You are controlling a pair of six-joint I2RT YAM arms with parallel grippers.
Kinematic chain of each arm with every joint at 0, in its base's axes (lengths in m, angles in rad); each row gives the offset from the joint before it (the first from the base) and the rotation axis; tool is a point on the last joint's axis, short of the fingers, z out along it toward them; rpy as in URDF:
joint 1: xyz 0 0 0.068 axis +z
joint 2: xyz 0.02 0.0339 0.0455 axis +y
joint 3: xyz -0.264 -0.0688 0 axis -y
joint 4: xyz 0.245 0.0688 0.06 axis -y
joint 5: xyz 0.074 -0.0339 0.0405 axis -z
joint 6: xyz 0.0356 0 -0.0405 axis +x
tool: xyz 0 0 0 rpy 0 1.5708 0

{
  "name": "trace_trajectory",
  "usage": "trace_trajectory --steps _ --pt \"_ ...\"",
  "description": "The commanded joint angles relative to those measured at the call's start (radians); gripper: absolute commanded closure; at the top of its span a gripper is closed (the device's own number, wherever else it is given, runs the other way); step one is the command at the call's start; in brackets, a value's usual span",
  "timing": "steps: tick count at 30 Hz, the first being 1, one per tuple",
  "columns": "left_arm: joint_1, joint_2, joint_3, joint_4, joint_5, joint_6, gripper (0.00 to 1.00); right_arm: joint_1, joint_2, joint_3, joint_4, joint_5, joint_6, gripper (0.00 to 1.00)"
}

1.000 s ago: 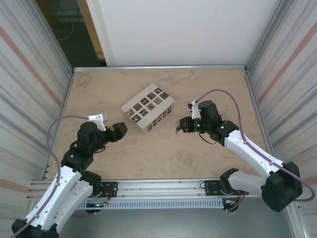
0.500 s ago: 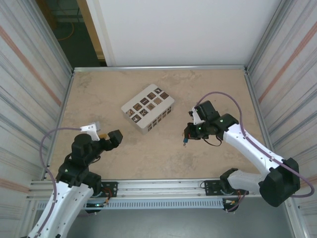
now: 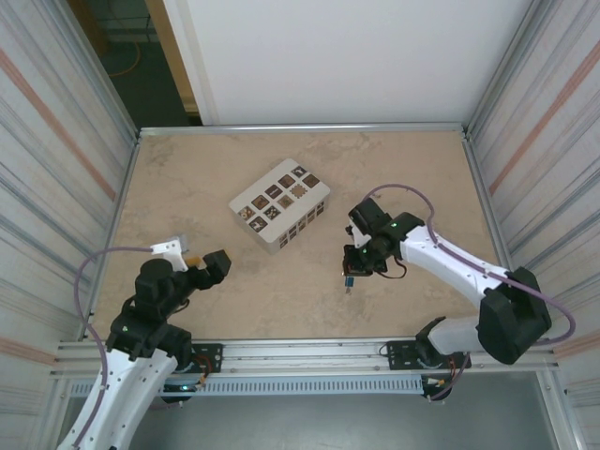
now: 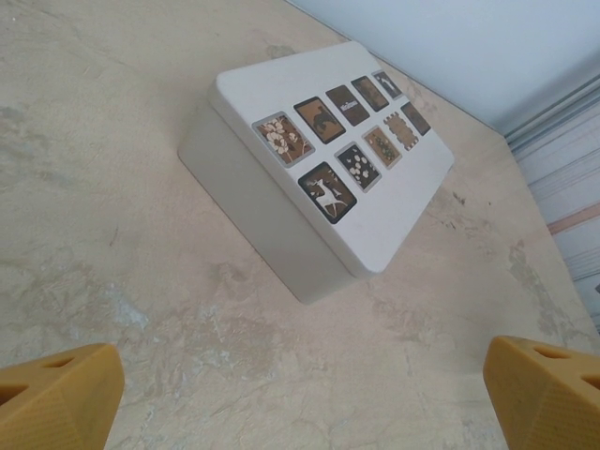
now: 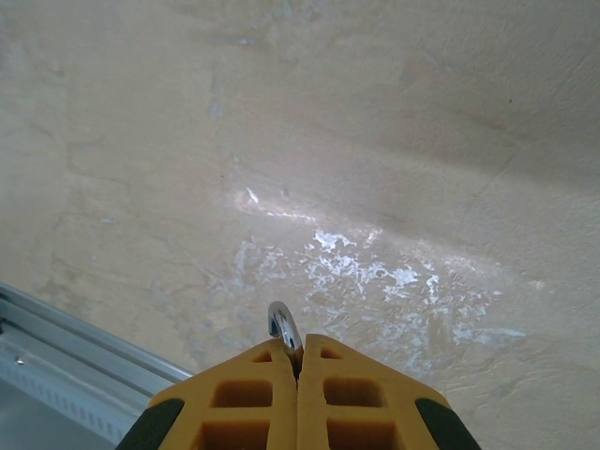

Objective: Unlock the padlock with the key

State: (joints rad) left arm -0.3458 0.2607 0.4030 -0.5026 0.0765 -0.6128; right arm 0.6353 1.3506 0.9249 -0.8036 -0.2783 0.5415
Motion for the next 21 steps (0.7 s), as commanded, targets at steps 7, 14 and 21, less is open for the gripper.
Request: trace_trajectory --steps 7,14,21 --pt "0.008 0.050 -0.028 0.045 0.011 -0.006 0.01 0.026 0.121 -0.001 0.029 0.004 -0.009 1.00" --pt "0.008 0.056 -0.043 0.064 0.015 -0.017 0.01 0.036 0.187 0.018 0.033 0.004 -0.030 1.00" --pt "0.007 0.056 -0.051 0.062 0.010 -0.034 0.01 0.040 0.239 0.021 0.063 -0.010 -0.039 1.00"
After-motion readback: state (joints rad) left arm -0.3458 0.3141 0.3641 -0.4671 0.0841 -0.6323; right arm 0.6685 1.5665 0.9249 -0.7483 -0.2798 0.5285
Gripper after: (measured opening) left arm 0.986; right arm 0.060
